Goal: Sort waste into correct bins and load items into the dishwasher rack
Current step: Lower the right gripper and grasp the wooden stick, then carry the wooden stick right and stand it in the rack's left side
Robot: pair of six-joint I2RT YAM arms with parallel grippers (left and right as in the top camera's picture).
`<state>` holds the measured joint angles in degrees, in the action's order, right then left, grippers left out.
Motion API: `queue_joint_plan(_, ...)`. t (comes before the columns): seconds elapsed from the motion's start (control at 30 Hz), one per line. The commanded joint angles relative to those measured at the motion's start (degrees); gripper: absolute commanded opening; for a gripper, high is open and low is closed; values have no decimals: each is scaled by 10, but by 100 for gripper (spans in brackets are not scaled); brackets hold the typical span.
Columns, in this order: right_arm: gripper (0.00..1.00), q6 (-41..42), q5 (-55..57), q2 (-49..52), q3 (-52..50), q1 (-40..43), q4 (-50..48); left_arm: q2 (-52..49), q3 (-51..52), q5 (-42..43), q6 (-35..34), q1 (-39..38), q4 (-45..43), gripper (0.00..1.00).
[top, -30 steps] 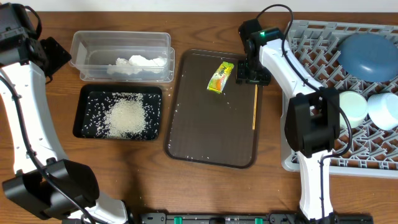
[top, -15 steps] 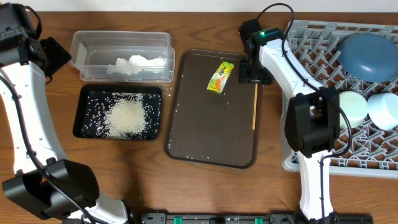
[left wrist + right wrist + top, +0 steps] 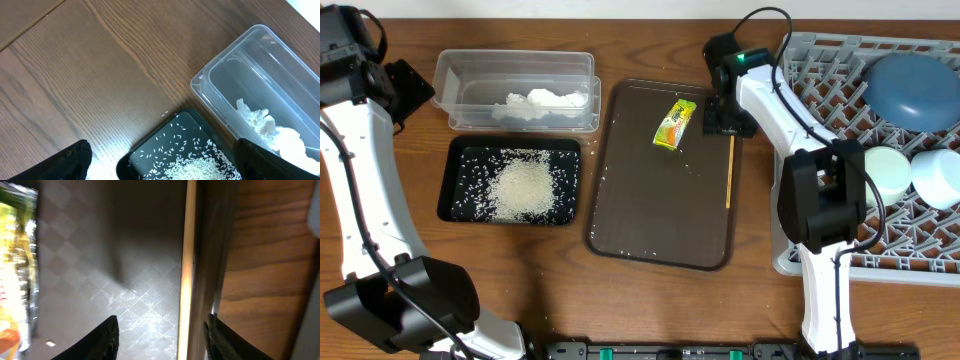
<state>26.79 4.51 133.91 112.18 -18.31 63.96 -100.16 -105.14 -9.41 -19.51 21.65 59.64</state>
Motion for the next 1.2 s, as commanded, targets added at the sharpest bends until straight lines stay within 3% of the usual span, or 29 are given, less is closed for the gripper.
queue_joint_plan(0.0, 54, -2, -21, 12, -34, -12, -25, 2, -2, -7, -1, 2, 1, 92)
queue_joint_plan(0.3, 54, -5, -24, 12, -51, -11, -39, 2, -2, -7, -1, 2, 1, 93)
queue_joint_plan(0.4, 50, -1, -24, 12, -51, -11, -39, 2, -2, -7, -1, 2, 1, 93)
queue_joint_plan(0.57, 32, 15, -24, 12, -70, -15, -53, 2, -2, -7, -1, 2, 1, 92)
queue_joint_plan(0.77, 2, 30, -30, 12, -88, -17, -61, 2, -2, -7, -1, 2, 1, 93)
queue_joint_plan(1.17, 1, -13, -70, -37, 43, 26, 27, 2, -2, -7, -1, 2, 1, 93)
